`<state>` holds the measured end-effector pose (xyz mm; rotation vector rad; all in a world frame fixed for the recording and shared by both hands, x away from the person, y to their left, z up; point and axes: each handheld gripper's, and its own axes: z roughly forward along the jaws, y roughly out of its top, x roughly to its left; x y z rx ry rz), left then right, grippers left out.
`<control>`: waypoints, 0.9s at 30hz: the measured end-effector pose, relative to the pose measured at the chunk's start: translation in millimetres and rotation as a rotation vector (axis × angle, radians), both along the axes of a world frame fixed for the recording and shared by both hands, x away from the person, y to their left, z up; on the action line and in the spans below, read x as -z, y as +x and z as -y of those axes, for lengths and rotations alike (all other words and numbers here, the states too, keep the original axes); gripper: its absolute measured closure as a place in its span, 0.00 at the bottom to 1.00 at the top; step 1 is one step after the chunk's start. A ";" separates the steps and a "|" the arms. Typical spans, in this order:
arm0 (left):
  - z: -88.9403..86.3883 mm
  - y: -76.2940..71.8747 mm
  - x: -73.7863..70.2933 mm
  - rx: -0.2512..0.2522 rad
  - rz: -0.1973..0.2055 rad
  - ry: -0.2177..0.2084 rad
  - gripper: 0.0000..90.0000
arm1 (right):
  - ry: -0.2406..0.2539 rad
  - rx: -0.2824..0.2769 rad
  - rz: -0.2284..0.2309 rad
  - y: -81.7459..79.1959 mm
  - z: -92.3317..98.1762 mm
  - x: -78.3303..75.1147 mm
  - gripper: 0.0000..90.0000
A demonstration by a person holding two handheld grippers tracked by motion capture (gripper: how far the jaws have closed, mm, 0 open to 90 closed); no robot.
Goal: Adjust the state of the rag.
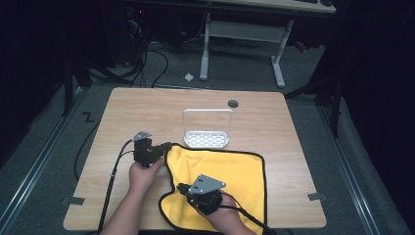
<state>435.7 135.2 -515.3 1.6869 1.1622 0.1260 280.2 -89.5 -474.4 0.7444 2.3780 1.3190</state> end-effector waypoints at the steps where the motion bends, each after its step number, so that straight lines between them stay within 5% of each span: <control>1: 1.1 -0.1 -1.6 -0.004 0.009 -0.002 0.95 | 0.008 0.002 -0.004 0.2 1.9 -0.3 0.97; 10: -13.3 -4.2 -9.0 -0.027 0.023 0.024 0.95 | 0.042 -0.017 -0.002 -0.4 -5.6 -4.1 0.97; 23: -92.9 -39.5 -44.2 -0.129 0.088 0.094 0.96 | 0.064 -0.156 0.029 -6.7 -77.1 -20.2 0.97; 27: -102.0 -41.0 -47.6 -0.148 0.085 0.067 0.96 | 0.057 -0.167 0.038 -7.3 -84.6 -21.3 0.97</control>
